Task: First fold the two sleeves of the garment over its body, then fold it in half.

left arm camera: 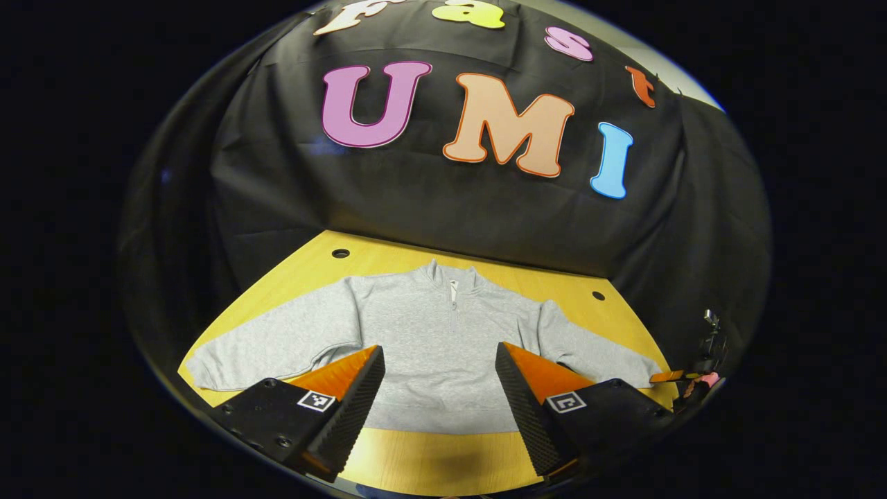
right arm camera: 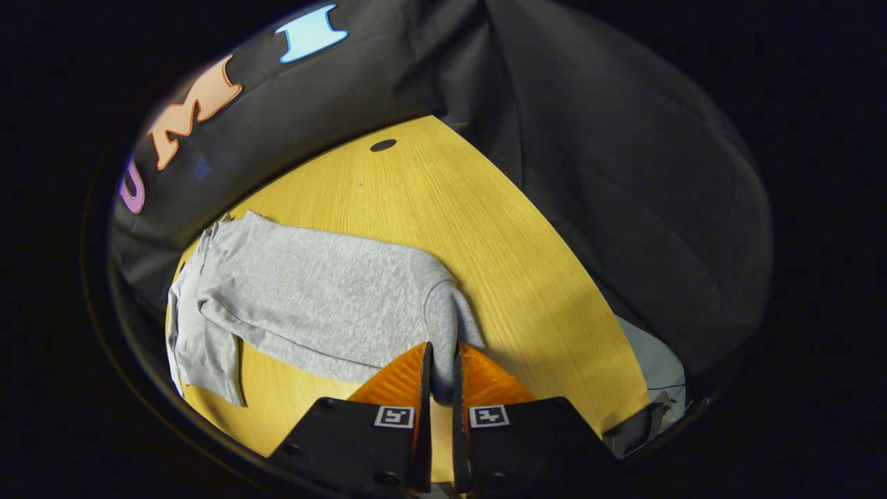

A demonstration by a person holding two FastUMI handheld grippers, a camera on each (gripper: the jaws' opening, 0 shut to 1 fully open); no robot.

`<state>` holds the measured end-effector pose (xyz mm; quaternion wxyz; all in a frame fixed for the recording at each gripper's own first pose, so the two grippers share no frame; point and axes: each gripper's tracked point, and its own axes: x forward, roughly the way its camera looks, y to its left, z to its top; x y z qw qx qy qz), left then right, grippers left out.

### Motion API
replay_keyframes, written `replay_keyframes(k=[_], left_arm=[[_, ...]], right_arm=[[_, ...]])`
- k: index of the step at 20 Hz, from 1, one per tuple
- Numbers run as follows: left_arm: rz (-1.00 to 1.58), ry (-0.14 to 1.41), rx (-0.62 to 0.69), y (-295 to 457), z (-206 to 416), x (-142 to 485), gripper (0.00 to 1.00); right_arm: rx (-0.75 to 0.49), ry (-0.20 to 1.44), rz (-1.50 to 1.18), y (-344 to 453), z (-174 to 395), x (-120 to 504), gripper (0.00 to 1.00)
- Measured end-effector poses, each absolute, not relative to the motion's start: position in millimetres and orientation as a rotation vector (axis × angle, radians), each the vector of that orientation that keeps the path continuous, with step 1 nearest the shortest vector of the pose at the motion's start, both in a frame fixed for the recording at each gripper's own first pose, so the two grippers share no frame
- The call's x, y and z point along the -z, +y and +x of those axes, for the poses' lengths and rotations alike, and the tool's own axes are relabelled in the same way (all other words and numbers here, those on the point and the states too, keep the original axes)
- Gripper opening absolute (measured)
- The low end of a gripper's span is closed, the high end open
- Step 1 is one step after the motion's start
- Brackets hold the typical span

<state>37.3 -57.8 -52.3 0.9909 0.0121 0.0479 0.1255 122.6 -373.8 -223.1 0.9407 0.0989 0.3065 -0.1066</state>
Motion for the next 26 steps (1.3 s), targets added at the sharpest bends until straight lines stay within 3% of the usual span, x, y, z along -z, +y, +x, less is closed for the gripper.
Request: replay_keyframes(k=[7,16,26], left_arm=[[0.016,0.091,-0.219,-44,29,55,0.94],[0.056,0.116,-0.151,8,12,51,0.94],[0.128,0.140,-0.125,76,11,29,0.94]], right_arm=[[0.242,0.487,0.261,-354,106,176,0.14],[0.243,0.357,0.244,-273,83,116,0.14],[0.105,0.259,0.193,-127,116,56,0.14]])
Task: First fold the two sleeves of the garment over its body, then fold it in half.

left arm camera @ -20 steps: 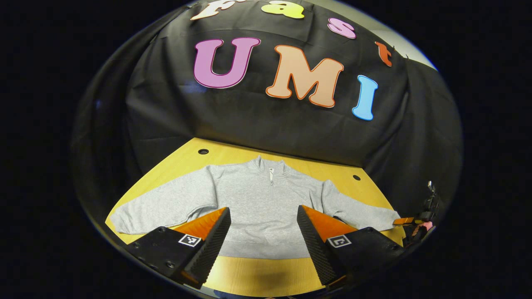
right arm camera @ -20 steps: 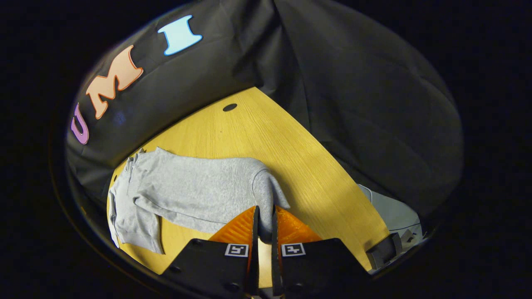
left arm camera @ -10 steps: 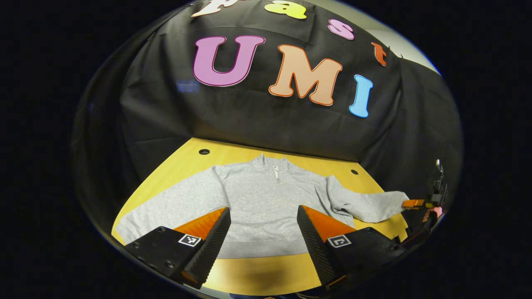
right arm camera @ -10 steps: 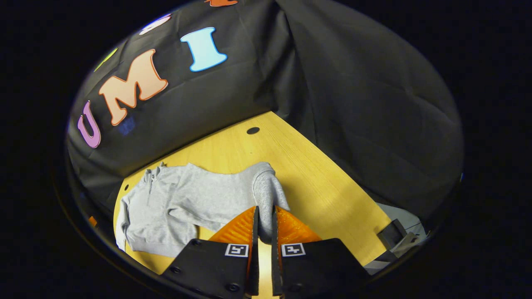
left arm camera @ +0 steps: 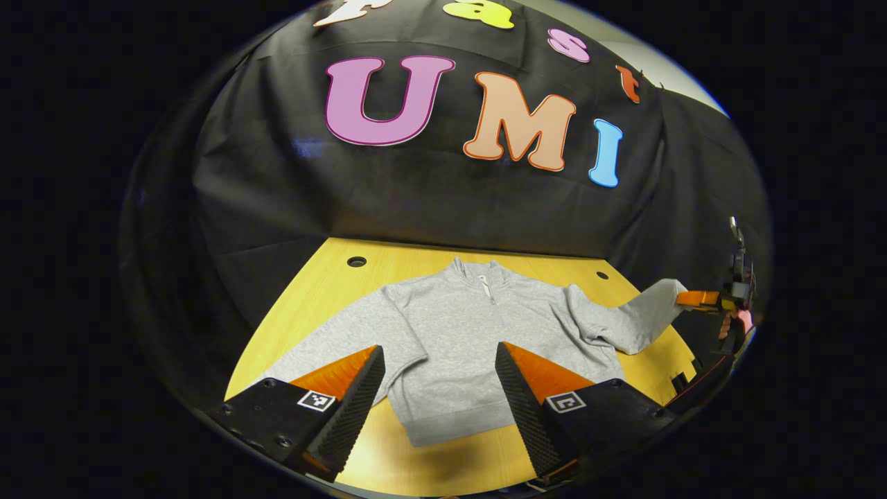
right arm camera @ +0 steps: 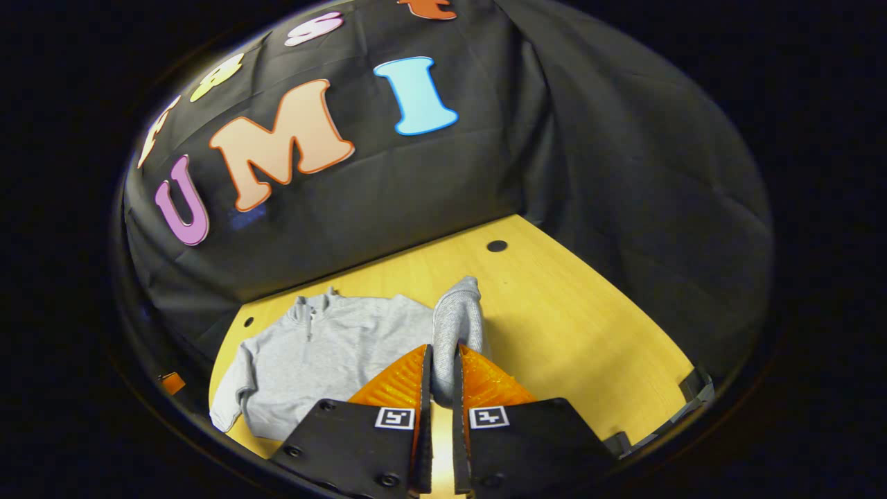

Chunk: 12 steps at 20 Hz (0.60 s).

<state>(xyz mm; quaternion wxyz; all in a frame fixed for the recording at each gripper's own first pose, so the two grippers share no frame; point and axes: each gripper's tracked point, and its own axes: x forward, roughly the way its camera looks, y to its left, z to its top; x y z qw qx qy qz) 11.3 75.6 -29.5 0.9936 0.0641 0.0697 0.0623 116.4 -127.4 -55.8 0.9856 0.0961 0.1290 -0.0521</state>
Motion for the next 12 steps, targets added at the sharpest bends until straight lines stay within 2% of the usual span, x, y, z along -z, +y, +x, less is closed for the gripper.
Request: replay_keyframes(k=[6,12], left_arm=[[0.097,0.145,-0.126,99,7,32,0.94],[0.042,0.145,-0.209,140,-14,41,0.94]], right_arm=[[-0.053,0.239,0.174,-29,147,33,0.14],[-0.241,0.258,0.174,78,166,35,0.14]])
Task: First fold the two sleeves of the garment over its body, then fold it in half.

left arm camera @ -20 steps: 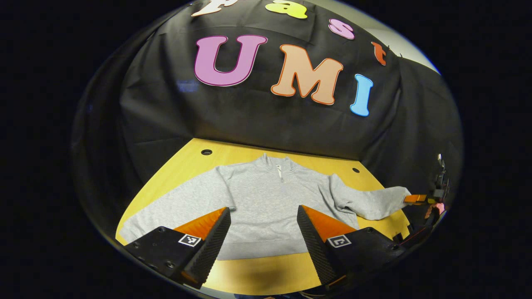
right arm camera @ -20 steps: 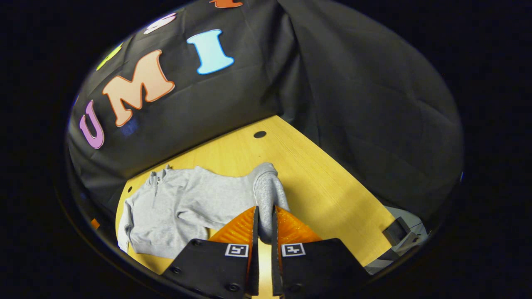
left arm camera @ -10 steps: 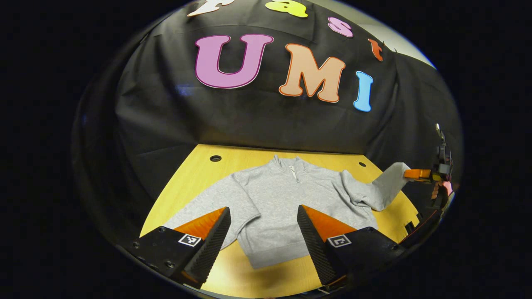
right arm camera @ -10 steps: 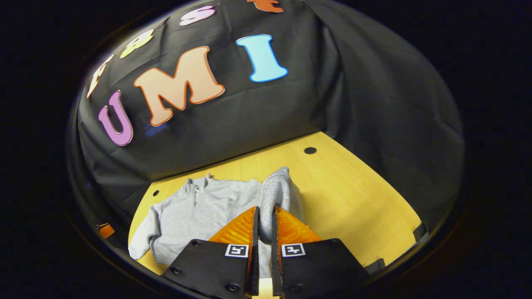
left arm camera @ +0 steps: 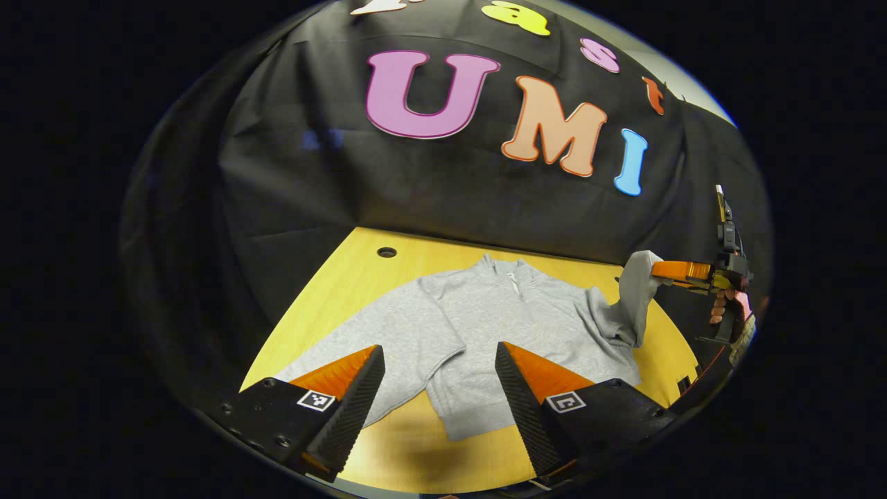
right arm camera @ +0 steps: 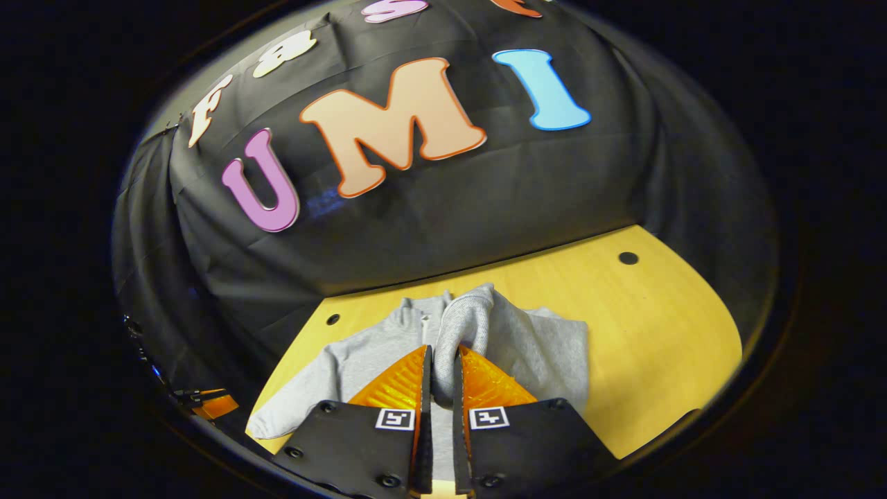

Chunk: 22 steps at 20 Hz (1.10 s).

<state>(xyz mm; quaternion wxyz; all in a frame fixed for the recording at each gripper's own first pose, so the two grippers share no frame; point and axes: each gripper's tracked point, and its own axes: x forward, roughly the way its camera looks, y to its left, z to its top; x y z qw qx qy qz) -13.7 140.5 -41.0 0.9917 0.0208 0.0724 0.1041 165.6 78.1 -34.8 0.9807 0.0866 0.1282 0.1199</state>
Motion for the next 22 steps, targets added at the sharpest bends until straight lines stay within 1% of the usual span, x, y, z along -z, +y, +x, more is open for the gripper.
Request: replay_keyframes(k=[8,14,18,21,22], left_arm=[[-0.039,0.165,-0.349,202,-56,63,0.94],[-0.095,0.215,-0.435,245,-86,96,0.94],[-0.141,0.249,-0.468,269,-97,117,0.94],[-0.186,0.253,-0.479,291,-96,133,0.95],[-0.191,0.270,-0.488,297,-96,140,0.95]], right_arm=[[-0.494,0.306,0.172,234,170,59,0.14],[-0.630,0.339,0.137,340,166,86,0.14],[-0.641,0.399,0.083,373,175,129,0.14],[-0.588,0.428,0.007,394,189,160,0.14],[-0.592,0.434,-0.001,398,189,165,0.17]])
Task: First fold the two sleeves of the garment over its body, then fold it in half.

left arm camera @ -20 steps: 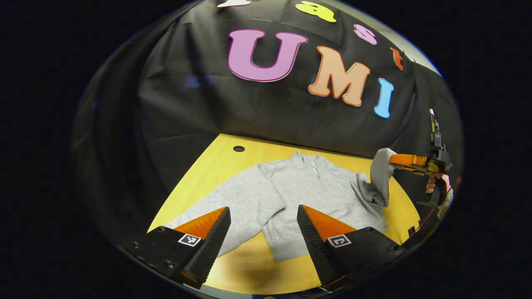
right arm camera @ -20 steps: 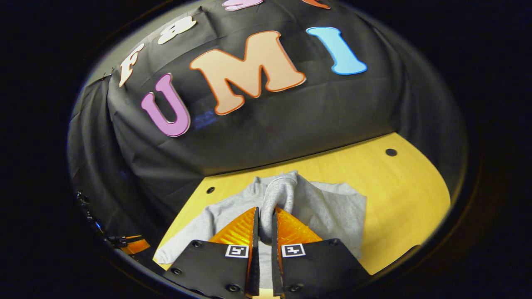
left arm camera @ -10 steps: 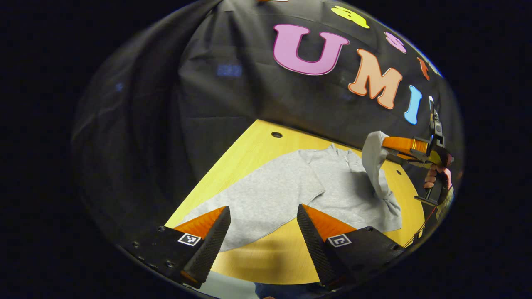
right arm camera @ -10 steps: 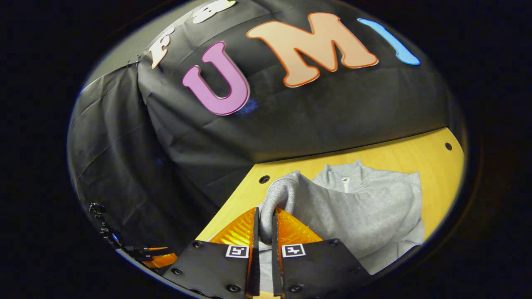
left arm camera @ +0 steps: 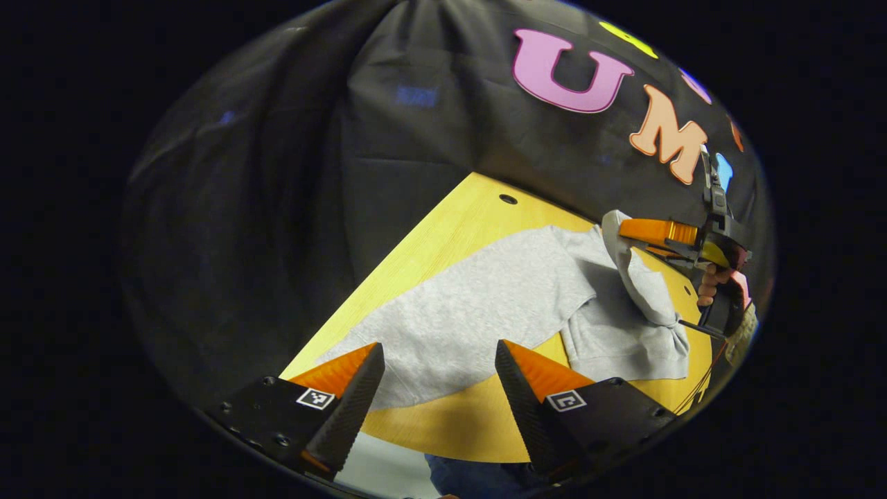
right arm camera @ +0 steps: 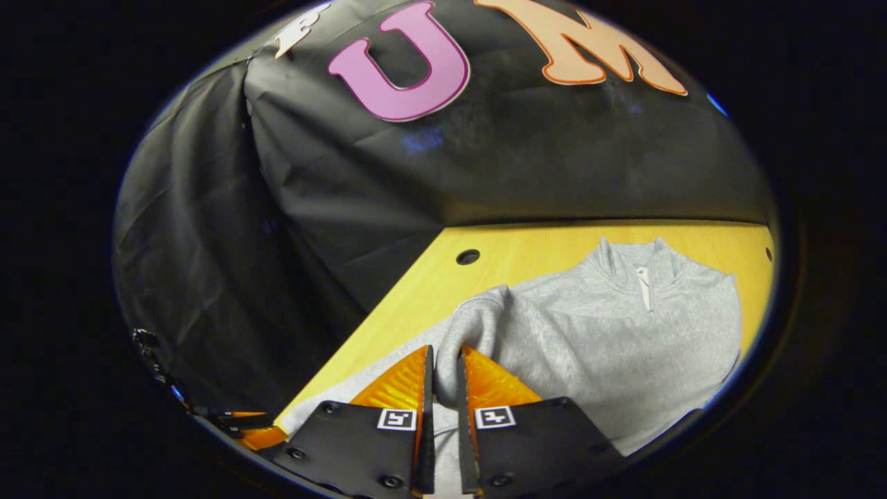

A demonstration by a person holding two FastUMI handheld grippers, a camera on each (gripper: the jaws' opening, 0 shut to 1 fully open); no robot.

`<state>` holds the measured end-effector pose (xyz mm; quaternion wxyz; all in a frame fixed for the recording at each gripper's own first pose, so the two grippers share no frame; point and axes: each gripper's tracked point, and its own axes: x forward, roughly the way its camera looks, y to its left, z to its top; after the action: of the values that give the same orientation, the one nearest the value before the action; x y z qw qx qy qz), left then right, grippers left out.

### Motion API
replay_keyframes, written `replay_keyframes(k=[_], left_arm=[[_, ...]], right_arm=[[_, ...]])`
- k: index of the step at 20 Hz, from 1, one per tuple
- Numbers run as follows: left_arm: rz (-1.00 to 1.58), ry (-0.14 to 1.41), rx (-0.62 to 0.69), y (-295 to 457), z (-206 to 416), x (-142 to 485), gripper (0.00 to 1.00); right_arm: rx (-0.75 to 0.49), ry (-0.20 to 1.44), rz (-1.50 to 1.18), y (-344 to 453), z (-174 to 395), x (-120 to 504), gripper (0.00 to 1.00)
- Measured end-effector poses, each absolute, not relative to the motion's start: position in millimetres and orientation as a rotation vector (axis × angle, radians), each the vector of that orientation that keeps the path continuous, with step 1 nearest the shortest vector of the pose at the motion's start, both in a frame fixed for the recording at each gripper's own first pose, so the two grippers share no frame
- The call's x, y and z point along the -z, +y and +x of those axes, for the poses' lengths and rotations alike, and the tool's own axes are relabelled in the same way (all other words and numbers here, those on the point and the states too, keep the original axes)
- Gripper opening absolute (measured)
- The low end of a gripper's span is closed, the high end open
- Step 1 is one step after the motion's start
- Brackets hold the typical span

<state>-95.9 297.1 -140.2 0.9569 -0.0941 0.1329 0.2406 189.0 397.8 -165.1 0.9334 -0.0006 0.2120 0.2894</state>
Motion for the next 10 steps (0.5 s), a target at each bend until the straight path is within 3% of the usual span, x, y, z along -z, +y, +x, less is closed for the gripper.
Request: replay_keyframes(k=[2,7,10], left_arm=[[-0.177,0.299,-0.510,310,-97,153,0.95],[-0.185,0.354,-0.528,324,-104,174,0.94],[-0.186,0.373,-0.551,332,-111,182,0.95]], right_arm=[[-0.638,0.456,0.033,409,179,167,0.20],[-0.645,0.405,0.011,414,174,151,1.00],[-0.637,0.363,-0.024,403,164,136,0.98]])
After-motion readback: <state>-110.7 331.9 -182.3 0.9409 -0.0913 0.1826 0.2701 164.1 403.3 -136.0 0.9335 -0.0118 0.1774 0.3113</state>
